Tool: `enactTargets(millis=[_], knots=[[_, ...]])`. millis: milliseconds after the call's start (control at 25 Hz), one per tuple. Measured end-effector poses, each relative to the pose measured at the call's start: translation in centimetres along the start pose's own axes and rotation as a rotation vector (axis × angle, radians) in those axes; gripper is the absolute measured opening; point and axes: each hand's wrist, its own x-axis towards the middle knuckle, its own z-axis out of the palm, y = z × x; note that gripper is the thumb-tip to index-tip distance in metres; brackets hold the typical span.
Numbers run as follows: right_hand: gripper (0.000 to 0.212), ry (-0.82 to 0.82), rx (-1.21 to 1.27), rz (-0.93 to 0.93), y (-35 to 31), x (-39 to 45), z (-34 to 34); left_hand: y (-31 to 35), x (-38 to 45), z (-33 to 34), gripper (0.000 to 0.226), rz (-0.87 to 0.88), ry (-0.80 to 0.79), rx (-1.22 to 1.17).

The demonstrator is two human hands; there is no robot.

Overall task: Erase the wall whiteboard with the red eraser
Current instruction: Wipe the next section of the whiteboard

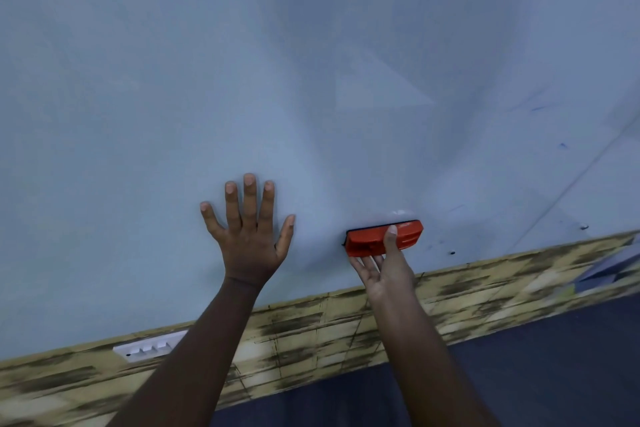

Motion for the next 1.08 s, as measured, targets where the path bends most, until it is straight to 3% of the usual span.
enactTargets(millis=[160, 400, 520, 640, 760, 920, 1080], knots=[[0.056, 0.056, -0.082, -0.129, 3.2, 1.6, -1.7, 0.6, -0.3, -0.2, 0.087, -0.016, -0.054, 0.006], [0.058, 0.097, -0.033, 0.085, 4.4, 5.3, -5.9, 1.4, -2.1, -1.3, 0.089, -0.037, -0.152, -0.015], [0.059, 0.072, -0.097, 0.104, 3.1, 5.7, -7.4, 1.5, -2.8, -2.3, 0.082, -0.030, -0.181, -0.011], [0.055, 0.041, -0.091, -0.023, -0.1, 5.6, -6.6, 3.6, -1.7, -3.4, 0.067, -0.031, -0.164, -0.051], [0.047, -0.006, -0.100, -0.159, -4.0, 4.8, -4.7, 6.8, 1.2, -3.5, 0.061, 0.115, -0.149, -0.092], [0.042, -0.021, -0.139, -0.107, -4.9, 5.2, -4.9, 11.1, 5.7, -1.7, 0.081, 0.176, -0.216, -0.039], [0.051, 0.039, -0.072, 0.135, -2.6, 8.1, -9.2, 11.6, 5.5, 0.3, 0.108, 0.169, -0.237, 0.075]])
